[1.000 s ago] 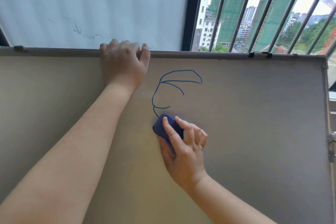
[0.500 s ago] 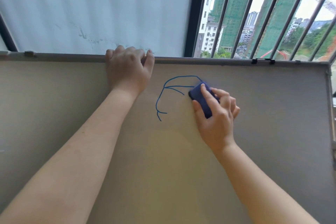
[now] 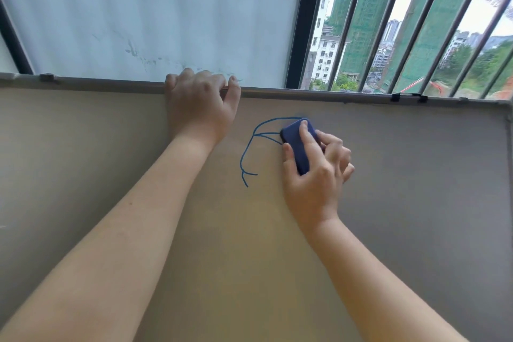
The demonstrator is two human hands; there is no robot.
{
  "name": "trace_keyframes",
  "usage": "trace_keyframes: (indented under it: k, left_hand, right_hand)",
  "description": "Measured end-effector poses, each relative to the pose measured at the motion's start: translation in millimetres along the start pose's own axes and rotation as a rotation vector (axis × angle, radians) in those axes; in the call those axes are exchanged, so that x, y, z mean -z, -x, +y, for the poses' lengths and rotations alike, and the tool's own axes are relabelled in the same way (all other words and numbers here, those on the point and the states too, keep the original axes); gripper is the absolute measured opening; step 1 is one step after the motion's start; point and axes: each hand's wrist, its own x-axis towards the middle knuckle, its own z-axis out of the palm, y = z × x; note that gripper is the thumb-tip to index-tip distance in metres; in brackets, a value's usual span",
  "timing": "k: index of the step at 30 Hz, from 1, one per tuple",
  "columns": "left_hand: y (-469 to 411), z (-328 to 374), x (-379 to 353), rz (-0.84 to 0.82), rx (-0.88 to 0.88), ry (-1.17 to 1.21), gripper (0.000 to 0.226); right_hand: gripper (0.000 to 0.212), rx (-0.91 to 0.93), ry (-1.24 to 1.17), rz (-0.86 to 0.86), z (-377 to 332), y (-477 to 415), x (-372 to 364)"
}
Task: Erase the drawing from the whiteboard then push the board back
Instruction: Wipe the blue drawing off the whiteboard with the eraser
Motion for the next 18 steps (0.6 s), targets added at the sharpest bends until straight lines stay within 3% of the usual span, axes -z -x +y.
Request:
trace_keyframes:
  k: [6,11,14,18]
  left_hand:
    - [0.7,-0.8,-0.1,0.015,-0.016,-0.009,0.040]
    - [0.6,-2.6,0.3,0.010,-0.011,0.009,0.041]
    - [0.6,-0.8,0.8,0.005,-0.022,0.012,0.040]
    - [0.6,-0.7,2.1,0.002,-0.017,0.009,0.042]
  right_hand:
    - [0.039,0.432,0.030,-0.105,-11.9,65.5,-8.1]
    - [0.038,0.621,0.025,-0.164,-4.5,69.3,-6.5]
    - [0.037,0.619,0.038,-0.171,1.0,47.3,-5.5]
    - [0.038,0.402,0.036,-0.115,0.8,5.1,-4.3]
